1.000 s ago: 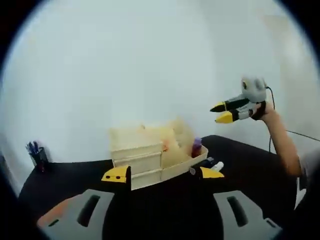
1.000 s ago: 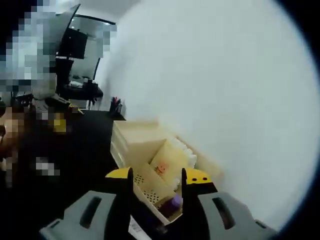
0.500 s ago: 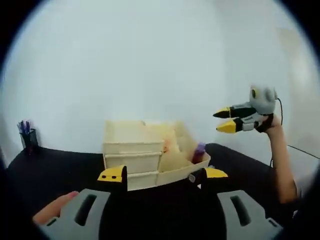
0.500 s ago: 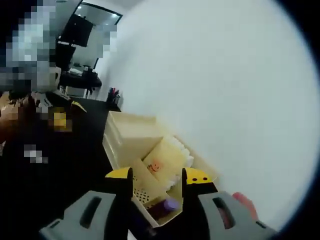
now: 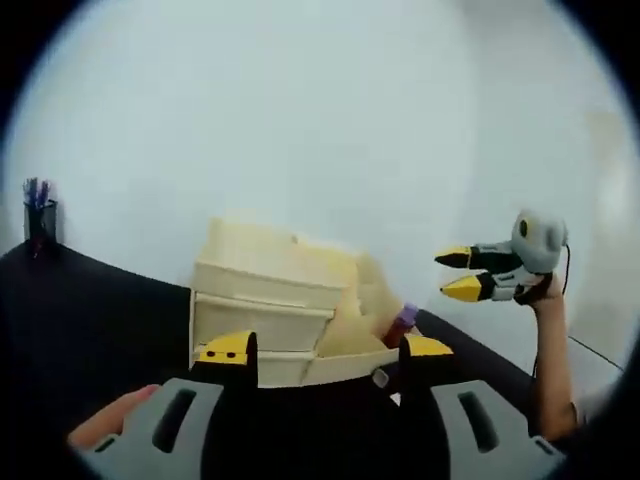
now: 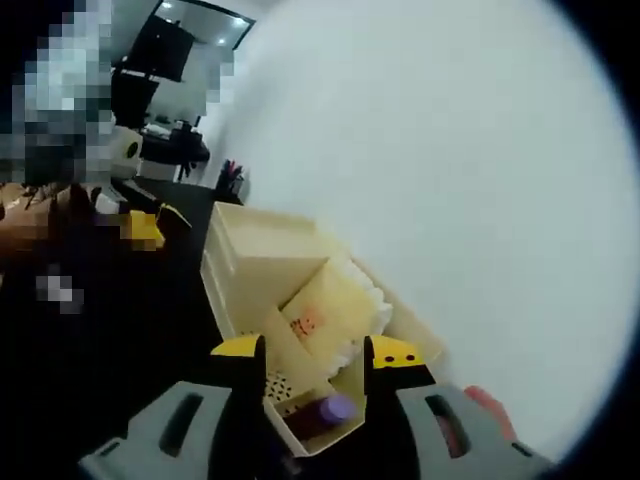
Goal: Open the drawer, pick up the cosmetic bottles from the table one by one, place them into the drawer, release the gripper, close the drawer, and move the gripper away
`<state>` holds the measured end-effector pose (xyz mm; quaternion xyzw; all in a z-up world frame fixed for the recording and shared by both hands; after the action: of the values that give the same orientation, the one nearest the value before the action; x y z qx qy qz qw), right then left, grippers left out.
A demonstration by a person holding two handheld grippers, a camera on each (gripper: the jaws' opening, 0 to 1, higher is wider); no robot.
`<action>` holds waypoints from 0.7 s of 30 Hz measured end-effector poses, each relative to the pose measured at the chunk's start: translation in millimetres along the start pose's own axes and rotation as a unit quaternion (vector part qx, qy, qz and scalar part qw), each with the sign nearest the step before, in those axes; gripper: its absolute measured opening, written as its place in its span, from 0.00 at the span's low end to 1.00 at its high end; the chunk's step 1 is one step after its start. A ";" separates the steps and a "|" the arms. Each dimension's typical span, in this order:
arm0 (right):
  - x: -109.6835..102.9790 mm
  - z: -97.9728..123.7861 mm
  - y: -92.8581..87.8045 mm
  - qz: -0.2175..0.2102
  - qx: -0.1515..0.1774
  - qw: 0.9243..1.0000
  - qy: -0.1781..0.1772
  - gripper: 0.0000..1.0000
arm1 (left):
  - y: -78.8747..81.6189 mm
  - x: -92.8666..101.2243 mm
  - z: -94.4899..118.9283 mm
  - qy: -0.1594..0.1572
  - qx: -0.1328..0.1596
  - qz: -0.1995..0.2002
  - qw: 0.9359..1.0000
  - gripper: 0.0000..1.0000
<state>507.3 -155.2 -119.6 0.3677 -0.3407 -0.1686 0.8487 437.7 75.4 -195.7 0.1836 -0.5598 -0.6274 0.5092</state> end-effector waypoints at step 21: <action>2.7 -4.4 -8.2 -0.003 -0.008 1.000 0.000 0.35 | -2.4 -33.1 -14.6 -0.152 0.155 0.370 0.903 0.46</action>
<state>512.0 -159.9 -126.6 0.3616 -0.3383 -0.1741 0.8512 462.0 95.5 -213.5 -0.0580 -0.7484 -0.3194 0.5783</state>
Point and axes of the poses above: the point that each gripper's makers call its tool centre point, and the gripper's own axes: z roughly backward along the fingers, x roughly to its right, y roughly out of its top, the point moved 5 cm from there along z, roughly backward along the fingers, and after that the axes turned 12 degrees about -x, right-handed, at the moved point
